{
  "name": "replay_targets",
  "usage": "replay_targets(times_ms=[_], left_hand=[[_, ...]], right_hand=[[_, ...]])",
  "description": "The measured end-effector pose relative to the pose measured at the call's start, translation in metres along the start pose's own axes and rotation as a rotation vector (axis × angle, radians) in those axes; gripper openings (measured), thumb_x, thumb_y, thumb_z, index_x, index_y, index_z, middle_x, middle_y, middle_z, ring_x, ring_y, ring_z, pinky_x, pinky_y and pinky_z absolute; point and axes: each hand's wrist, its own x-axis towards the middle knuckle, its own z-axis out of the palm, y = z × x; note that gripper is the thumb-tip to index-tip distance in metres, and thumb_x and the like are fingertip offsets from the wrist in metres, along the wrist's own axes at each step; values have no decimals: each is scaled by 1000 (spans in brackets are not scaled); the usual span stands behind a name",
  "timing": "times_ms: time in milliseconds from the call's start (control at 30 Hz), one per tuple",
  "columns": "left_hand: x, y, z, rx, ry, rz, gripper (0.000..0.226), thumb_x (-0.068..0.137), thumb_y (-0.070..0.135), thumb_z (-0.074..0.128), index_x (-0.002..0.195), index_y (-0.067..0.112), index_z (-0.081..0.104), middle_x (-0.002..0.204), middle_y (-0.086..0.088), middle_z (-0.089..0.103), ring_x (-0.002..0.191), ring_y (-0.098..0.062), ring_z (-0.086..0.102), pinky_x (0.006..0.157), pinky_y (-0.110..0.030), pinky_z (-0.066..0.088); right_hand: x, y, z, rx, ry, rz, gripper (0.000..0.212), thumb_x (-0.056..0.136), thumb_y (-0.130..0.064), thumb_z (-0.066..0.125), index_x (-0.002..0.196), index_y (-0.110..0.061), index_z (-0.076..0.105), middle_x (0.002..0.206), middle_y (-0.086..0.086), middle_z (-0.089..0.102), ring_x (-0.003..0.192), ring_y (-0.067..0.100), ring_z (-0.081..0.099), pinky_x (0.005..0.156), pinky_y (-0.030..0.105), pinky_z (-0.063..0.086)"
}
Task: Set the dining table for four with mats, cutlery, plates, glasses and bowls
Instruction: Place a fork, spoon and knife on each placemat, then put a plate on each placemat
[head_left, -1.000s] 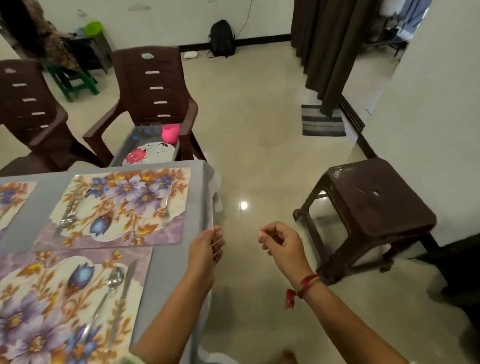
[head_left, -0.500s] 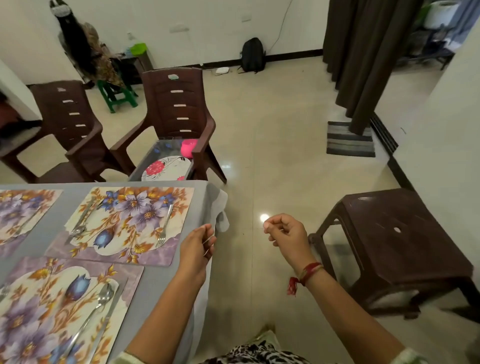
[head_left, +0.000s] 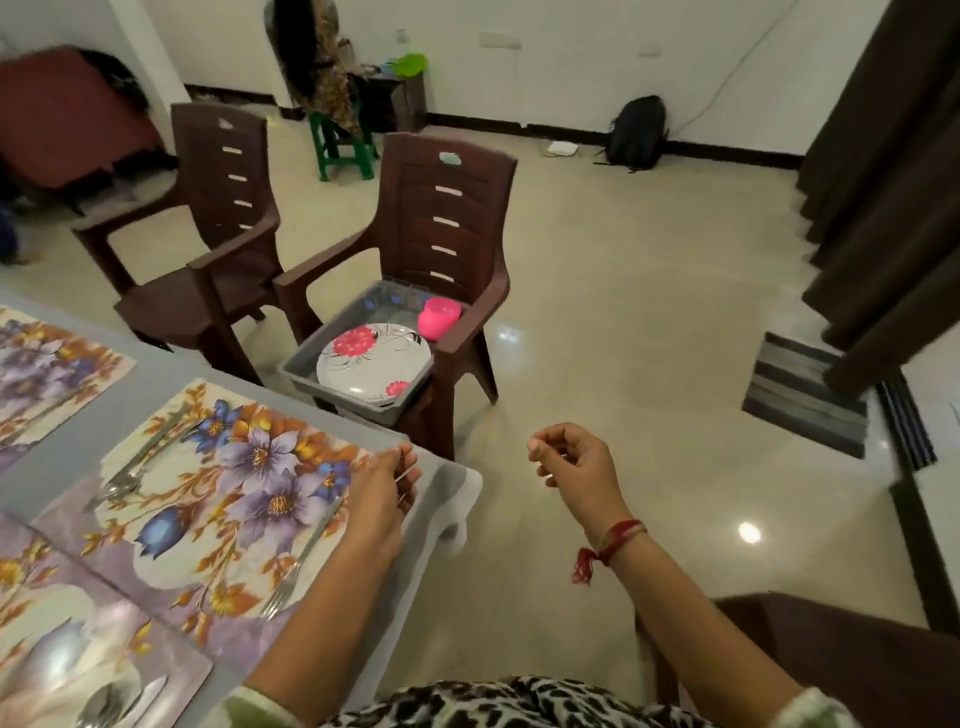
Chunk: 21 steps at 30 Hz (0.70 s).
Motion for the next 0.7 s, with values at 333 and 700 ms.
replay_targets(times_ms=[333, 700], left_hand=[[93, 60, 64, -197, 154, 50, 18, 98, 19, 47, 91, 16, 64, 72, 4, 63, 64, -8, 56, 58, -20, 42], [182, 121, 112, -496, 452, 91, 18, 98, 18, 48, 88, 18, 63, 70, 7, 63, 64, -6, 58, 61, -18, 44]], right_hand=[[182, -14, 52, -26, -275, -4, 13, 88, -9, 63, 76, -15, 62, 71, 7, 63, 60, 12, 56, 57, 20, 48], [381, -26, 132, -51, -567, 95, 18, 88, -2, 60, 75, -14, 61, 62, 2, 59, 48, 5, 51, 49, 17, 41]])
